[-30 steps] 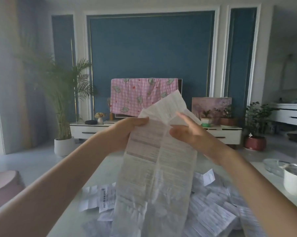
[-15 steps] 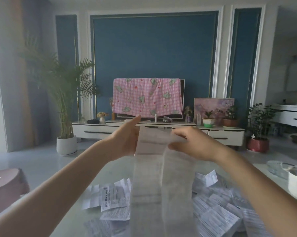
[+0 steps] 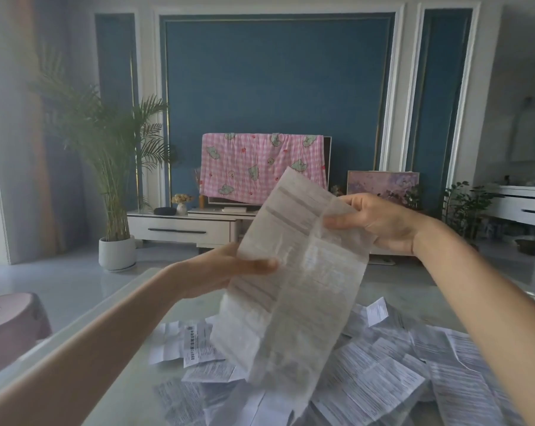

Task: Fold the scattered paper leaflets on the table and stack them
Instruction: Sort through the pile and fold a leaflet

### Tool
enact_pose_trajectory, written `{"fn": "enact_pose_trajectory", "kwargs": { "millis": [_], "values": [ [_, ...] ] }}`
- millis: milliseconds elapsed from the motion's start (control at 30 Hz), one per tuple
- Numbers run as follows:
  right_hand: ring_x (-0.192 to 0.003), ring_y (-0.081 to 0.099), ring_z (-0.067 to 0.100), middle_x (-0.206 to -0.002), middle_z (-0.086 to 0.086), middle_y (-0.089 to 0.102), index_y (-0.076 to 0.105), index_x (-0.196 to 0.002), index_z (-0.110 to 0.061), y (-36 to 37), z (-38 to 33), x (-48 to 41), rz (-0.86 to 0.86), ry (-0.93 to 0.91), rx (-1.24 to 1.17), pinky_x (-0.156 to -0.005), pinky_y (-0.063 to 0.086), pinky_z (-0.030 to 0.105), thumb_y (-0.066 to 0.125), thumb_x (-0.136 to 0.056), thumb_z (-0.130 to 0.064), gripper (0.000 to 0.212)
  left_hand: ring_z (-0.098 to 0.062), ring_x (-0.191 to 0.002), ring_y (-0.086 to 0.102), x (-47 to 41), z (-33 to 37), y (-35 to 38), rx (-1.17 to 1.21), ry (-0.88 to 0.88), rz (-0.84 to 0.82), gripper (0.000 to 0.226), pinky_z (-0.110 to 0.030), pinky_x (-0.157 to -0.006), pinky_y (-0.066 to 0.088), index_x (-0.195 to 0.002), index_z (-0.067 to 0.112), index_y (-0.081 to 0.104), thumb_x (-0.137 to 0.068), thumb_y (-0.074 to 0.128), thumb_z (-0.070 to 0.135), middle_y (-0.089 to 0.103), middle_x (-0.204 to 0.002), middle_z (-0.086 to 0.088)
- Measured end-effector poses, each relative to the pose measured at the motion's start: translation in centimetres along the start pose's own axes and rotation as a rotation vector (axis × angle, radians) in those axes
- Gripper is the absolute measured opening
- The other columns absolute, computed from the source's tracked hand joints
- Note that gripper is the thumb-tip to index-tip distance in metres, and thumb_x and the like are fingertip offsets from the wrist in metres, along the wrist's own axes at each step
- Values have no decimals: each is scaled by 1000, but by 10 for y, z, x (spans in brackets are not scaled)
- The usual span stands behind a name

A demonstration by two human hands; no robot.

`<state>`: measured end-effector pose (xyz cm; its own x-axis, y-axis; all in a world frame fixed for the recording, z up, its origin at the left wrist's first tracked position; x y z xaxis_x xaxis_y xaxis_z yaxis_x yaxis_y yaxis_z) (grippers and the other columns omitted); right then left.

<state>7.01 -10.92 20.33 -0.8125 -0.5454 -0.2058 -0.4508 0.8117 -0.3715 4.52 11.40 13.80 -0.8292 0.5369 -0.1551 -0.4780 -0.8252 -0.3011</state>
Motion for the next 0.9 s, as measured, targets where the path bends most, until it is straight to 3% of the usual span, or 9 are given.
{"fn": "enact_pose_trajectory", "kwargs": {
  "millis": [67,167,233,300,367,467,600,733,900],
  "values": [
    [-81,70,18,-98,9,71,65,-100,-7,-2,6,0,73,-3,-131,-71,58,28,67,-71,-13,30,-20,-92,69,1,-8,4,81,-83,2,26,-33,-81,57,-87,17,75,-63,73,28,73,-97,-5],
    [-73,71,17,-98,11,69,60,-115,-6,-4,31,1,239,22,-433,-58,56,25,68,-71,-30,50,-21,-86,70,1,-17,4,204,-97,92,25,-33,-78,58,-97,8,67,-74,63,17,73,-93,-7],
    [-88,70,25,-108,17,68,57,-121,-2,6,56,5,176,78,-617,-66,58,31,81,-57,-49,83,-22,-83,70,0,-21,4,290,-63,173,26,-34,-74,58,-99,6,64,-76,60,17,73,-90,-8],
    [-94,68,29,-110,19,67,62,-116,-7,27,82,12,66,155,-547,-78,57,38,85,-43,-57,91,-21,-77,71,-3,-28,5,341,-53,252,22,-33,-71,59,-96,4,64,-79,59,18,72,-86,-9],
    [-89,67,27,-108,18,69,62,-118,-9,46,104,17,49,200,-462,-82,54,38,79,-58,-55,77,-20,-72,69,-7,-37,7,332,-64,310,19,-31,-67,59,-93,3,63,-81,59,17,70,-83,-10],
    [-81,66,23,-101,13,70,62,-119,-6,52,123,24,176,195,-473,-67,55,32,56,-86,-40,48,-22,-74,68,-11,-53,11,312,-123,349,21,-35,-68,58,-93,2,63,-81,62,19,69,-86,-11],
    [-89,69,29,-102,13,71,61,-114,-3,62,139,33,163,185,-330,-68,57,36,66,-79,-31,44,-26,-74,67,-15,-72,14,306,-167,391,20,-40,-72,58,-91,0,65,-84,63,19,68,-89,-16],
    [-81,71,22,-94,11,73,62,-103,2,68,162,38,312,203,-287,-62,57,28,72,-76,-6,30,-25,-72,69,-21,-90,20,322,-158,400,16,-37,-67,59,-87,0,67,-84,62,15,70,-87,-15],
    [-72,71,14,-87,10,72,63,-98,-3,62,195,51,560,154,-282,-55,54,22,67,-83,-3,16,-20,-74,70,-15,-118,35,285,-310,248,25,-27,-65,58,-97,0,66,-76,65,14,71,-89,-12]
  ]
}}
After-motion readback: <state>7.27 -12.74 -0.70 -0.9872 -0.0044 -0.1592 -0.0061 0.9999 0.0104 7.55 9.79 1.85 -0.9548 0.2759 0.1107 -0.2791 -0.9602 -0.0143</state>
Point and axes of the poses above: each hand's wrist, its own x-axis away from the middle knuckle, its own y-axis out of the palm, z = x × y, the point moved 3 cm from there along -x, towards the middle knuckle
